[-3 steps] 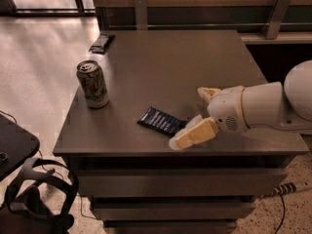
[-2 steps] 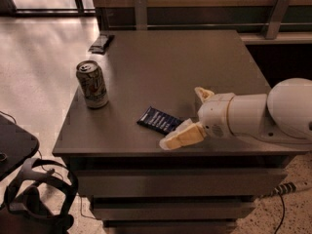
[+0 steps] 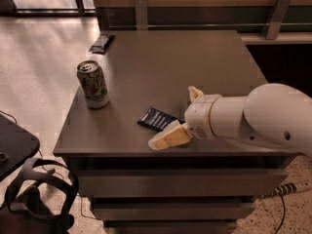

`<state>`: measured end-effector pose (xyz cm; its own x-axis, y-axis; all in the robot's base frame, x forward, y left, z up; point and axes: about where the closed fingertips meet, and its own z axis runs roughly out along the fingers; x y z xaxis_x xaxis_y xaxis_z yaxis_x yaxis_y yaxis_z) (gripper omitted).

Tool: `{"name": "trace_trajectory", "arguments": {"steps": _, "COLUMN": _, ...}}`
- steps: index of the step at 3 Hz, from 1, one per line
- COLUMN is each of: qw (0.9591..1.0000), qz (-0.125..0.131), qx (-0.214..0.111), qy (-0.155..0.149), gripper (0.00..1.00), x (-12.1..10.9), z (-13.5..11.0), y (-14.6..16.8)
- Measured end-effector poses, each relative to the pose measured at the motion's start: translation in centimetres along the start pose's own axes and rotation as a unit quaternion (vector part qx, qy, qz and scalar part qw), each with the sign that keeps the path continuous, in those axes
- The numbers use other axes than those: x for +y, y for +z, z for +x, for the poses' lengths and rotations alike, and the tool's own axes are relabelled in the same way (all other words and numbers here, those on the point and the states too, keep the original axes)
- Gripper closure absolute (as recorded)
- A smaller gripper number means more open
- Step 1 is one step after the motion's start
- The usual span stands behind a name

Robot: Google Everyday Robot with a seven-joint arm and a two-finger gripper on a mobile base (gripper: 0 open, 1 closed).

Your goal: Move rxbar blueberry near rxbar chocolate

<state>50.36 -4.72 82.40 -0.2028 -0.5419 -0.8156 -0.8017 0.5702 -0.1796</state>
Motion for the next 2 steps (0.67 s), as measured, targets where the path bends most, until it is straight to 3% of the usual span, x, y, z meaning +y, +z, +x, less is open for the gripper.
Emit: {"name": "trace_trajectory", "arguments": {"steps": 2, "qw": 0.9984, "qz": -0.049, "qx": 0.023, "qy": -0.016, "gripper": 0.47, "x": 1.61, "z": -0.62, "y": 2.62}}
